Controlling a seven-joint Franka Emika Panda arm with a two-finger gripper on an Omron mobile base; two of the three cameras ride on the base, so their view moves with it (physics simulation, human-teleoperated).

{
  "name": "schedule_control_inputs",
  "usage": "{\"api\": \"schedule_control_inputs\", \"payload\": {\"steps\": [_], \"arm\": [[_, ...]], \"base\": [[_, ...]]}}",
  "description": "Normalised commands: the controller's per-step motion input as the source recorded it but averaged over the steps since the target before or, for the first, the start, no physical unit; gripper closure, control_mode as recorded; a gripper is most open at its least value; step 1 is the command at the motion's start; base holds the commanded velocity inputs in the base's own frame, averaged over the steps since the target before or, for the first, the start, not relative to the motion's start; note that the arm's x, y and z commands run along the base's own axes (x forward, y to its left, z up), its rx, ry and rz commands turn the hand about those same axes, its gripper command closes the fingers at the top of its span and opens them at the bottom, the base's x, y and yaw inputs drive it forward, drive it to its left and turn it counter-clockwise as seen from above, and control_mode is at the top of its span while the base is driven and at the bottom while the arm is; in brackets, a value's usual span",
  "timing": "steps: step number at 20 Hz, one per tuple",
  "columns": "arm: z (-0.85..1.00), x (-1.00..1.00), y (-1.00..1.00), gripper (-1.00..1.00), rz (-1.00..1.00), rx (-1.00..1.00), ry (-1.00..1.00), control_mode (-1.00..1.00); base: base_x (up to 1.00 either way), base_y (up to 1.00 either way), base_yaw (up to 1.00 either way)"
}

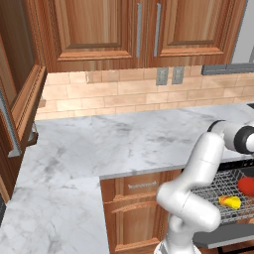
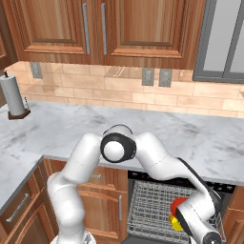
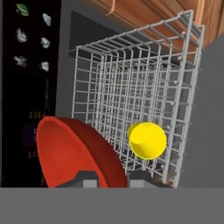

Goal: Pick up the cup and bowl from the counter, place them in the dishwasher, and close the dishwasher door.

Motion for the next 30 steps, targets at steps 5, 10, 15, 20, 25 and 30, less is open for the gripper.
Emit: {"api": "schedule_control_inputs", "payload": {"steps": [5, 10, 15, 20, 25, 30], "arm": [[-0.32, 0.31, -0.20, 1.00, -0.04, 0.00, 0.00, -1.00], [-0.48, 0.08, -0.13, 1.00, 0.00, 0.00, 0.00, -1.00], [-0.47, 0.00, -0.11, 1.00, 0.00, 0.00, 0.00, -1.00], [-0.33, 0.00, -0.12, 1.00, 0.00, 0.00, 0.00, -1.00], [-0.22, 0.00, -0.14, 1.00, 0.00, 0.00, 0.00, -1.00], [-0.10, 0.05, -0.19, 1.00, 0.00, 0.00, 0.00, -1.00]], "base": [[0.00, 0.00, 0.00], [0.00, 0.00, 0.00], [0.00, 0.00, 0.00], [0.00, 0.00, 0.00], [0.00, 0.00, 0.00], [0.00, 0.00, 0.00]]}}
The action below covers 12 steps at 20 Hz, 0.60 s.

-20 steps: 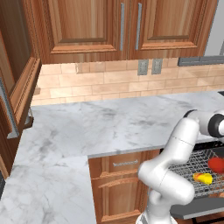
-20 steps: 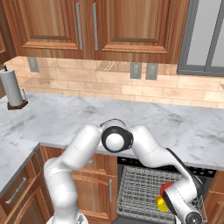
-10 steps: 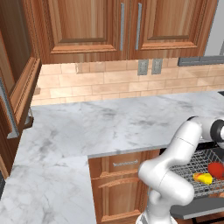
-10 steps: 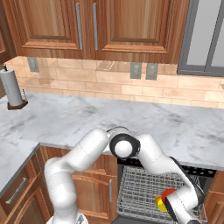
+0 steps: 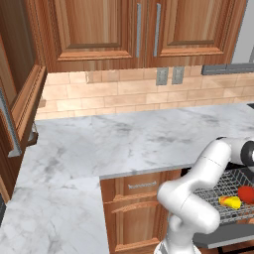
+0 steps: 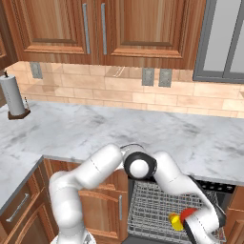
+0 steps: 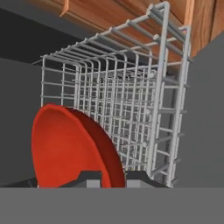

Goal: Pick up the cup and bowl from the counter, place them in the dishwasher, and close the dishwasher door.

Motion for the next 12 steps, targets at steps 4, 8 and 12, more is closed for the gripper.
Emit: {"api": "schedule_control_inputs", "payload": {"steps": [4, 8, 12], "arm": [[-0.02, 0.18, -0.26, 1.00, -0.01, 0.00, 0.00, -1.00], [-0.01, 0.31, -0.33, 1.00, -0.04, 0.00, 0.00, -1.00], [-0.15, 0.26, -0.21, 1.00, -0.03, 0.00, 0.00, -1.00]], "base": [[0.00, 0.00, 0.00], [0.00, 0.00, 0.00], [0.00, 0.00, 0.00]]}}
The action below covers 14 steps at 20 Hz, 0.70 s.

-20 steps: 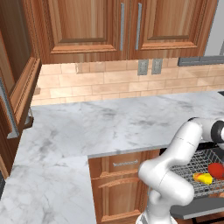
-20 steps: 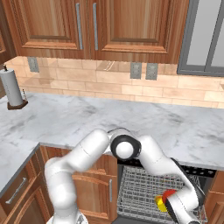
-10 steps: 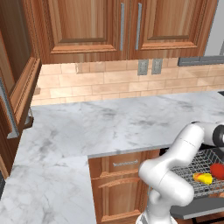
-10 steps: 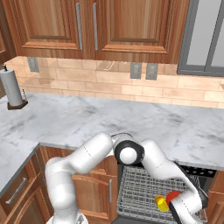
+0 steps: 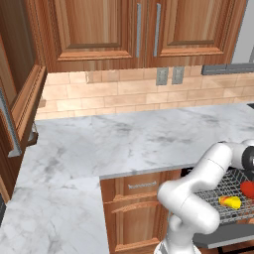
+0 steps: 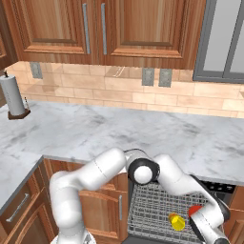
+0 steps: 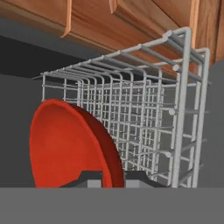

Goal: Pick up the cup and bowl from the counter, place them in the dishwasher, and close the dishwasher door.

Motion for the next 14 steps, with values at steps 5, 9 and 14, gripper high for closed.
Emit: {"api": "schedule_control_inputs", "payload": {"steps": [5, 9, 14], "arm": [[-0.46, 0.01, -0.01, 1.00, 0.00, 0.00, 0.00, -1.00], [-0.62, 0.00, 0.00, 1.00, 0.00, 0.00, 0.00, -1.00], [-0.33, 0.00, 0.00, 1.00, 0.00, 0.00, 0.00, -1.00]], "base": [[0.00, 0.00, 0.00], [0.00, 0.00, 0.00], [0.00, 0.00, 0.00]]}}
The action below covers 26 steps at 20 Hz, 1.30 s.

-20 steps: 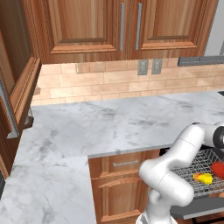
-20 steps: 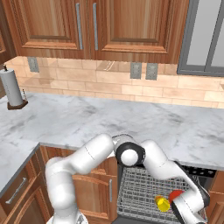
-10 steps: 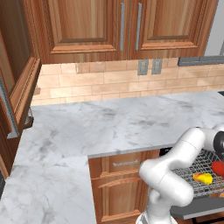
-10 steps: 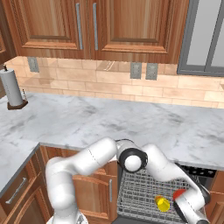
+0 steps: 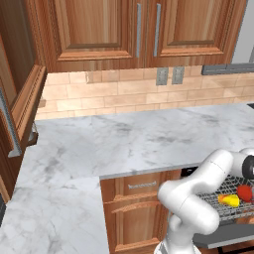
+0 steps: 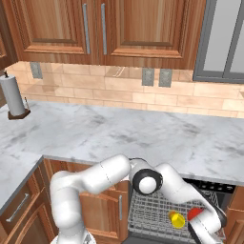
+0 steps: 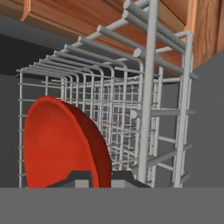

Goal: Pick up the cup and bowl from the counter, place them in the dishwasher, and close the dishwasher door.

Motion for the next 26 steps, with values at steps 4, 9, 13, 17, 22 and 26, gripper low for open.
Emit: {"api": "schedule_control_inputs", "payload": {"steps": [4, 9, 13, 17, 22, 26], "arm": [[-0.25, 0.00, 0.00, 1.00, 0.00, 0.00, 0.00, -1.00], [-0.12, 0.00, 0.00, -1.00, 0.00, -0.02, -0.01, -1.00], [0.20, -0.04, 0.00, -1.00, 0.00, -0.04, -0.08, -1.00], [0.26, -0.03, 0.00, -1.00, 0.00, -0.08, -0.05, -1.00], [0.07, -0.16, 0.12, -1.00, 0.00, -0.17, -0.03, -1.00], [0.00, -0.23, 0.37, -1.00, 0.00, -0.28, 0.00, -1.00]], "base": [[0.00, 0.00, 0.00], [0.00, 0.00, 0.00], [0.00, 0.00, 0.00], [0.00, 0.00, 0.00], [0.00, 0.00, 0.00], [0.00, 0.00, 0.00]]}}
